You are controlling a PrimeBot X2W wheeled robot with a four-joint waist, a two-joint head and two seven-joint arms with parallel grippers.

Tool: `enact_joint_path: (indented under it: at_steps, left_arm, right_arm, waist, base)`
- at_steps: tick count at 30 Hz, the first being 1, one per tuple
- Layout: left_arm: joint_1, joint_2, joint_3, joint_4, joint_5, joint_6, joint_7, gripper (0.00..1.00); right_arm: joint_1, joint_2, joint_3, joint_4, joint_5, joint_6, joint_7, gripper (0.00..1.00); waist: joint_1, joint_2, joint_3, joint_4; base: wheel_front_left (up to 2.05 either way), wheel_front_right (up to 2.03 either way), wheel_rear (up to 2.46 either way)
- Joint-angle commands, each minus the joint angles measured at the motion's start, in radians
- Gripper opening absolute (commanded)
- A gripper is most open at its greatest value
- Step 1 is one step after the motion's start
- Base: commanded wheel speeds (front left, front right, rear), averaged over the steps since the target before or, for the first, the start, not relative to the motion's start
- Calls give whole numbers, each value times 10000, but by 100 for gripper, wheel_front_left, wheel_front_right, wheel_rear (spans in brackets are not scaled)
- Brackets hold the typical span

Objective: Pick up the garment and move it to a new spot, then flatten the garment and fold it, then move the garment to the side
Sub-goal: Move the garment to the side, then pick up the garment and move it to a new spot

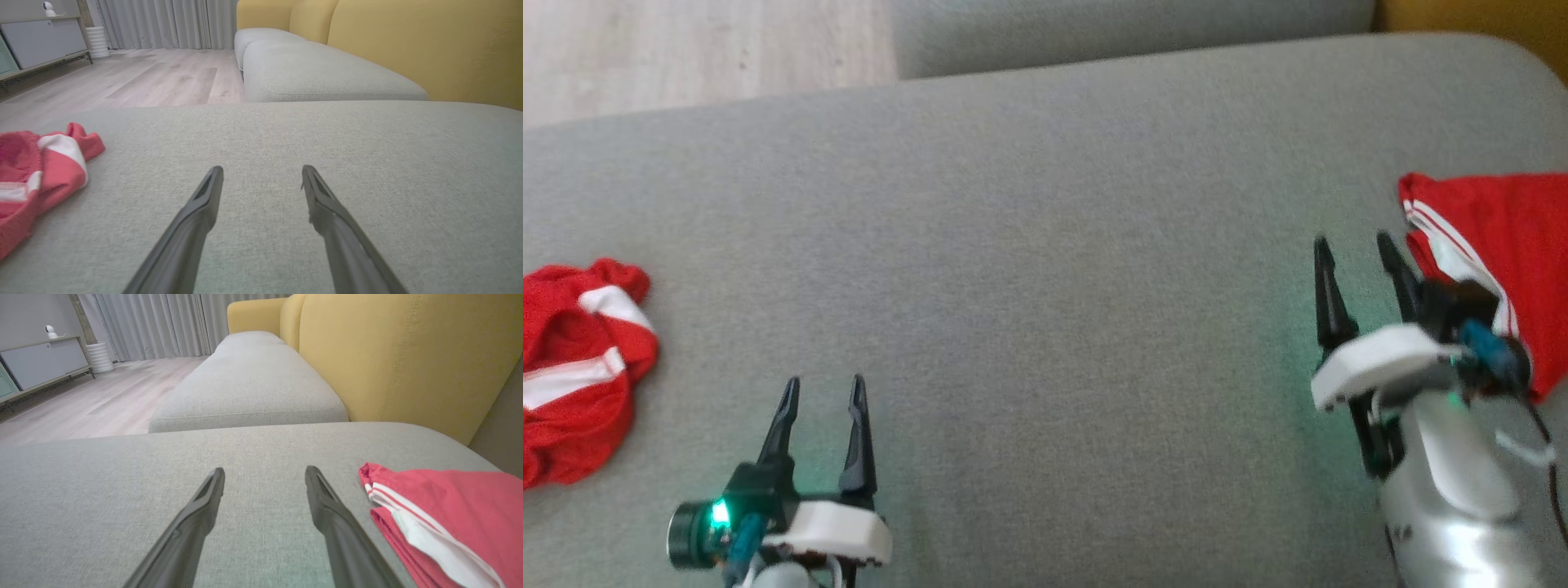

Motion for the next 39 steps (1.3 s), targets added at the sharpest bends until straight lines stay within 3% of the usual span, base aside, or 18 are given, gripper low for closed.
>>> enact_joint_path:
  at_steps: [1, 11, 26, 32, 39]
  left_arm:
    - [9, 35, 434, -277, -4, 42, -53, 100]
    - [545, 35, 810, -258, -45, 108, -53, 100]
    - [635, 35, 946, -335, -67, 122, -53, 100]
    - [591, 35, 923, -332, -279, 257, -53, 100]
    - [655, 35, 1249, -254, -524, 342, -53, 100]
  right_arm:
    - [237, 82, 225, -483, 293, -7, -109, 100]
    - [1499, 84, 731, -784, 924, -7, -110, 100]
    - [1630, 85, 1067, -854, 1274, -7, -110, 100]
    - [1641, 85, 1200, -828, 1295, -7, -110, 100]
    - [1623, 85, 1602, -852, 1507, -7, -110, 100]
  waist:
    - [1, 0, -323, 235]
    - [1, 0, -1026, 190]
    - [1, 0, -1115, 373]
    - [1, 0, -1021, 1179]
    - [1, 0, -817, 2852]
  base:
    - [0, 0, 0]
    - [0, 0, 0]
    - [0, 0, 0]
    - [0, 0, 0]
    - [0, 0, 0]
